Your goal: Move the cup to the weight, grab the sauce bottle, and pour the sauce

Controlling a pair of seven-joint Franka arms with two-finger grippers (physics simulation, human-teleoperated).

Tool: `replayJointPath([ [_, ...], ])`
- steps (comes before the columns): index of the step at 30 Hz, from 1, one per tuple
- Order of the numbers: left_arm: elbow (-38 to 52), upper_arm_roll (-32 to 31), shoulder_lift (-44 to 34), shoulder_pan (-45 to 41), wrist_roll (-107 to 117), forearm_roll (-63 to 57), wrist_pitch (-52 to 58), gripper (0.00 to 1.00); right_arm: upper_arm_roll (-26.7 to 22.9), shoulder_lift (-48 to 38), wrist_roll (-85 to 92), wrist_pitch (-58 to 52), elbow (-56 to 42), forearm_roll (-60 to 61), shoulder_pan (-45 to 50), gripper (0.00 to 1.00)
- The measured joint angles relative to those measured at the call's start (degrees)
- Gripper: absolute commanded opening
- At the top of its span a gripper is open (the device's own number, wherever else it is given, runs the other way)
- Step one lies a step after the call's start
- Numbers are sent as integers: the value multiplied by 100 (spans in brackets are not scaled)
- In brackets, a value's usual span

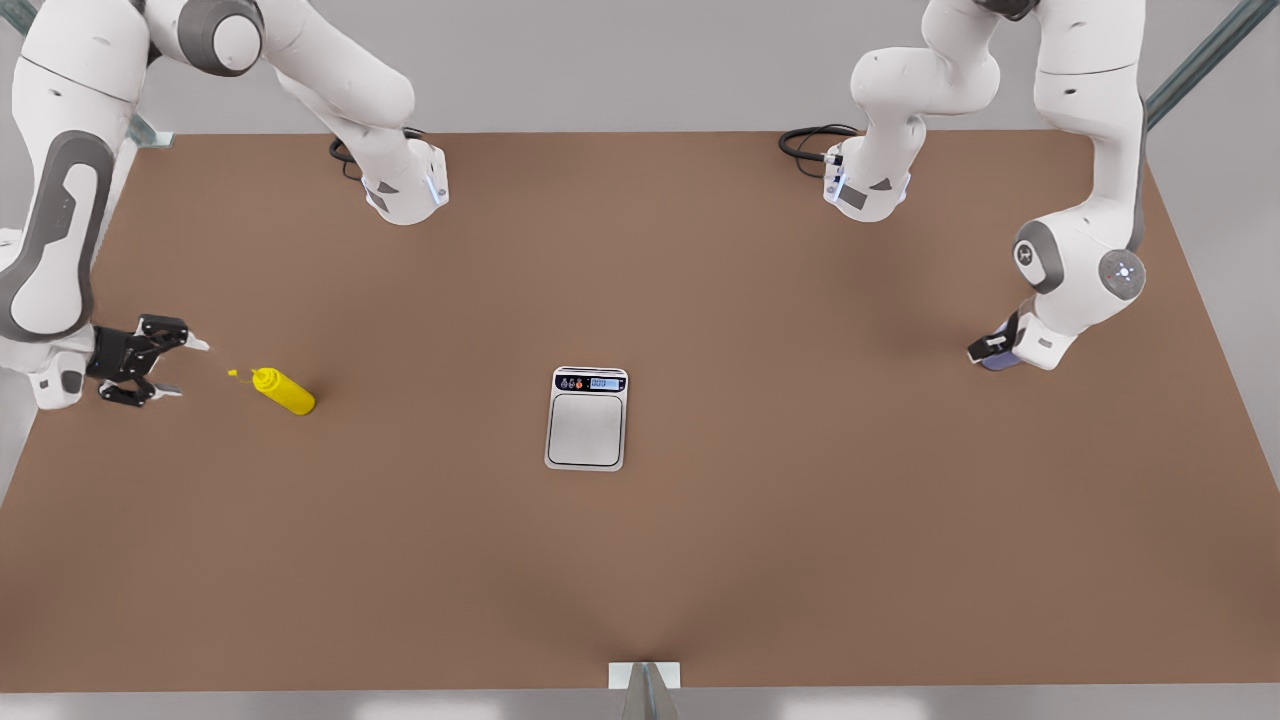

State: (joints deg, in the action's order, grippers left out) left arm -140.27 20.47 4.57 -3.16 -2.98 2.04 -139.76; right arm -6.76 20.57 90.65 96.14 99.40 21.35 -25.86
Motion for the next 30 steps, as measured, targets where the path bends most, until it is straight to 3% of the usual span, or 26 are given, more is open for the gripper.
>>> replayJointPath([
  [4, -18, 75, -52, -32, -1, -84, 131, 85, -1, 613, 1687, 176, -15, 681, -748, 100],
  [11, -184, 386, -37, -4, -45, -235, 65, 85, -1, 1316, 2848, 161, -9, 1302, -1018, 100],
  [14, -201, 387, 84, -53, -10, -326, -141, 70, 8, 1518, 4215, 76, 61, 1781, -1092, 100],
  [18, -202, 378, 214, -31, 34, -372, -272, 58, 8, 2080, 4491, -274, 109, 2335, -1212, 100],
  [22, -195, 378, 378, -34, 111, -388, -403, 41, 22, 2213, 4497, -316, 98, 2439, -1199, 100],
  [25, -194, 379, 378, -48, 122, -395, -403, 23, 70, 2250, 4488, -309, 79, 2496, -1141, 100],
  [30, -193, 379, 440, -65, 114, -401, -403, 21, 237, 2338, 4497, -359, 106, 2496, -1132, 100],
])
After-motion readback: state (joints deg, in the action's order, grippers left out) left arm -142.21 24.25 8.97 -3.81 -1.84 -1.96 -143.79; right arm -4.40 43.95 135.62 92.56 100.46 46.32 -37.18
